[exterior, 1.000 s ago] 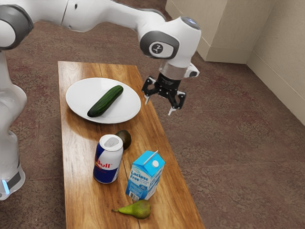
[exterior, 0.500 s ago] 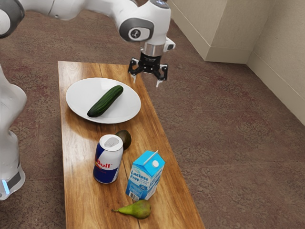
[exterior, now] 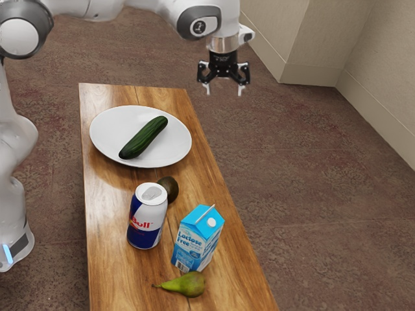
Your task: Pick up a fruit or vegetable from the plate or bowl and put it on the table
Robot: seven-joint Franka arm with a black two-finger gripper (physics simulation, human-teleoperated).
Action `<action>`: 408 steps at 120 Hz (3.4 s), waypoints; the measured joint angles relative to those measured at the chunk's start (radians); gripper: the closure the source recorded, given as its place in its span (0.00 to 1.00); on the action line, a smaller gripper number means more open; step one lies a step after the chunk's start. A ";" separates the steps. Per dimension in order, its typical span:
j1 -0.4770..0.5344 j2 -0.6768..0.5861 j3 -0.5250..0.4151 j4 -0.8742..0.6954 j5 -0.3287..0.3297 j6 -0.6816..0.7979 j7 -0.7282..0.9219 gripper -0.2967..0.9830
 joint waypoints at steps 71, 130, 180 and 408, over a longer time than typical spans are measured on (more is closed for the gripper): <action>0.038 0.084 0.017 -0.061 -0.152 0.016 0.185 0.23; -0.046 -0.496 -0.387 -0.439 0.145 -0.125 -0.048 0.23; -0.142 -0.619 -0.406 -0.513 0.201 -0.454 -0.313 0.23; -0.164 -0.530 -0.133 -0.452 0.563 -0.422 -0.381 0.23</action>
